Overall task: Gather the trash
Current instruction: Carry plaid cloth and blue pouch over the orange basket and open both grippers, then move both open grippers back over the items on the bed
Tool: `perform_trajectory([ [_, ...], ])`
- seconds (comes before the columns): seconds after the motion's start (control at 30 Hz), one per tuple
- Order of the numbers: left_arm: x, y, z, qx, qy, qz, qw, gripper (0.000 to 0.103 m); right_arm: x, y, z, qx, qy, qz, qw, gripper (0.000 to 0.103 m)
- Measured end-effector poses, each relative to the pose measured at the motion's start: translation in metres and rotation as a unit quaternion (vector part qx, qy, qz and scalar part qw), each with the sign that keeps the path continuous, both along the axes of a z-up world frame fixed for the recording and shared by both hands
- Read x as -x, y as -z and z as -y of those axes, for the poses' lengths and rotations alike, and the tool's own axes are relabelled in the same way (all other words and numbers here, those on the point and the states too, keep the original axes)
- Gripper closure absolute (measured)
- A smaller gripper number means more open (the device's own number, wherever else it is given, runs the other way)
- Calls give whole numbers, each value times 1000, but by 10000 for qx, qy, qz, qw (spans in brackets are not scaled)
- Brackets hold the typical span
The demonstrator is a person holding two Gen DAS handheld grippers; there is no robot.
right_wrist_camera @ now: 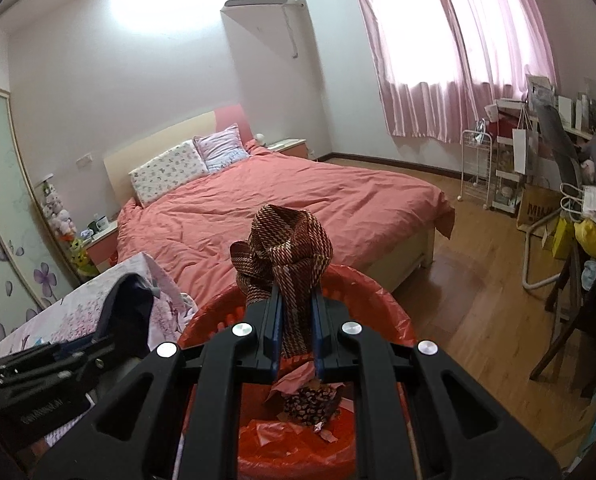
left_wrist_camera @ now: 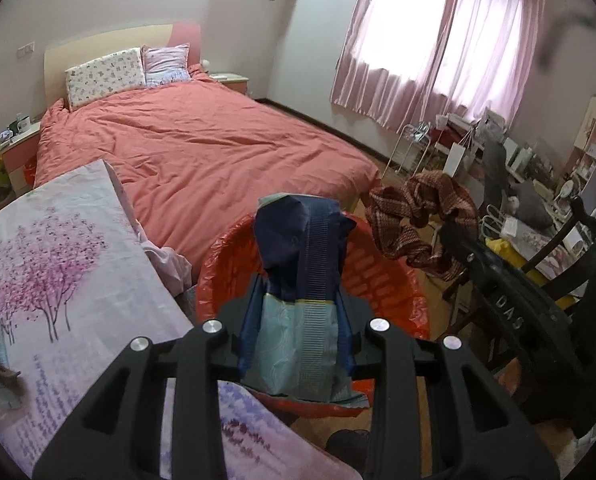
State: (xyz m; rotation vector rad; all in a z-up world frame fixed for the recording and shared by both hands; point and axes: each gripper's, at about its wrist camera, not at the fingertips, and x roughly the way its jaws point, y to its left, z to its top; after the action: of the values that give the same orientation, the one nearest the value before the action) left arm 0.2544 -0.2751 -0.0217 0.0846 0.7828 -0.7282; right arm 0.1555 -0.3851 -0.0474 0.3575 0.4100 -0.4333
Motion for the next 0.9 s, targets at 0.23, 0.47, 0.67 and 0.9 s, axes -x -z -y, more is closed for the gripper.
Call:
perform_trajectory([
  [0.23,-24,22,-11,-255,-420,-207,9986,50,-12,10,12,-189,-139,-236,9994,55],
  [0.47,-27,24,-60,-440,-888,-58,9951,44,-6,10,1,-74,-168,-355,9992,52],
  [0.67,-25,20,-110,-583,-1262,123,9902,40,-15,1,-22,83,-462,-405,9981,52],
  [0.9,-22,20,-182,-569,-1834,4,9814,39,-30,-3,-74,148,-1064,-486,9930,52],
])
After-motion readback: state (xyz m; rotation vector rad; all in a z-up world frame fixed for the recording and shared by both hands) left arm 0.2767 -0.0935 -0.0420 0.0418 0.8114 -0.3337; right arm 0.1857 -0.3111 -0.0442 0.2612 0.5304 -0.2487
